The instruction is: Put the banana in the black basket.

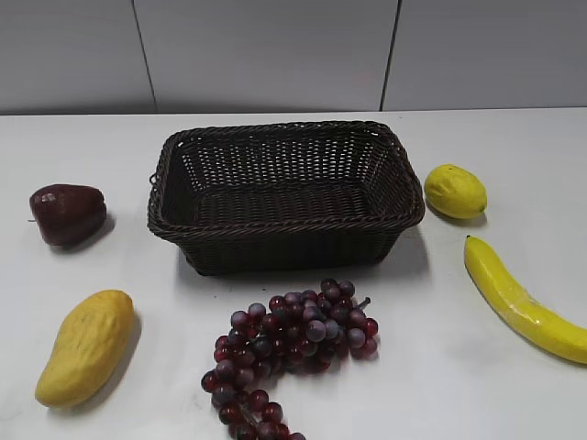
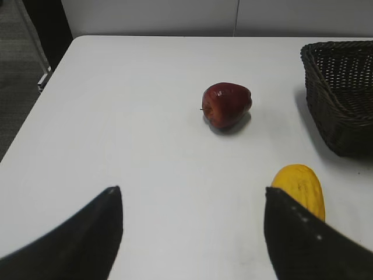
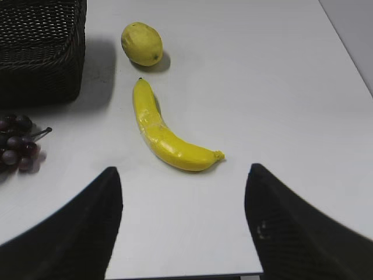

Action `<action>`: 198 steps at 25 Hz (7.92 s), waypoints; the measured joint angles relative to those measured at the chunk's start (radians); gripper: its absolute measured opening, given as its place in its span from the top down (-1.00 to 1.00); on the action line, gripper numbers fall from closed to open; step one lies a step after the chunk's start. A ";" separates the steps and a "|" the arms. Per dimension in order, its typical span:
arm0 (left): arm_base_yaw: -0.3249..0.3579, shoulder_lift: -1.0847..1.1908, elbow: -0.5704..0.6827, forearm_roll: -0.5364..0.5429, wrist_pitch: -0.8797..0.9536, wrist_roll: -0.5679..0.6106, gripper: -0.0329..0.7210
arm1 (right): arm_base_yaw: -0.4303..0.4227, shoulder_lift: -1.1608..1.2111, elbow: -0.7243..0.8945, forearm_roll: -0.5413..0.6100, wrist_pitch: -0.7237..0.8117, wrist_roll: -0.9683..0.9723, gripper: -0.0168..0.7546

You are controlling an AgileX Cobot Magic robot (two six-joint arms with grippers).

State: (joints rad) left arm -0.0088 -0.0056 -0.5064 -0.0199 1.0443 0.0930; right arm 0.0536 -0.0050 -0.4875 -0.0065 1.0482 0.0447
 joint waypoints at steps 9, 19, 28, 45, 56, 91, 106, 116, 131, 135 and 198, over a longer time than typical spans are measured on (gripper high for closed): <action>0.000 0.000 0.000 0.000 0.000 0.000 -0.53 | 0.000 0.000 -0.003 0.000 -0.002 0.000 -0.41; 0.000 0.000 0.000 0.000 0.000 0.000 -0.42 | 0.000 0.123 -0.018 0.007 -0.358 0.000 -0.41; 0.000 0.000 0.000 0.000 0.000 0.000 -0.39 | 0.000 0.456 0.013 0.007 -0.631 -0.011 -0.62; 0.000 0.000 0.000 0.000 0.000 0.000 -0.36 | 0.117 1.232 -0.271 0.025 -0.421 -0.181 -0.75; 0.000 0.000 0.000 0.000 0.000 0.000 -0.26 | 0.146 1.586 -0.317 -0.008 -0.458 -0.181 -0.72; 0.000 0.000 0.000 0.000 0.000 0.000 -0.08 | 0.146 1.738 -0.486 -0.011 -0.322 -0.181 0.08; 0.000 0.000 0.000 0.000 0.000 0.000 0.11 | 0.345 1.694 -1.011 0.106 -0.104 -0.181 0.08; 0.000 0.000 0.000 0.000 0.000 0.000 0.25 | 0.551 1.981 -1.265 0.110 -0.175 -0.327 0.08; 0.000 0.000 0.000 0.000 0.000 0.000 0.27 | 0.603 2.223 -1.281 0.113 -0.275 -0.465 -0.51; 0.000 0.000 0.000 0.000 0.000 0.000 0.27 | 0.603 2.219 -1.281 0.105 -0.274 -0.466 -0.61; 0.000 0.000 0.000 -0.001 0.000 0.000 0.27 | 0.269 0.266 -0.005 -0.086 0.006 0.046 -0.56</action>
State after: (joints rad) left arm -0.0088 -0.0056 -0.5064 -0.0209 1.0443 0.0930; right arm 0.3225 0.2610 -0.4930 -0.0929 1.0538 0.0910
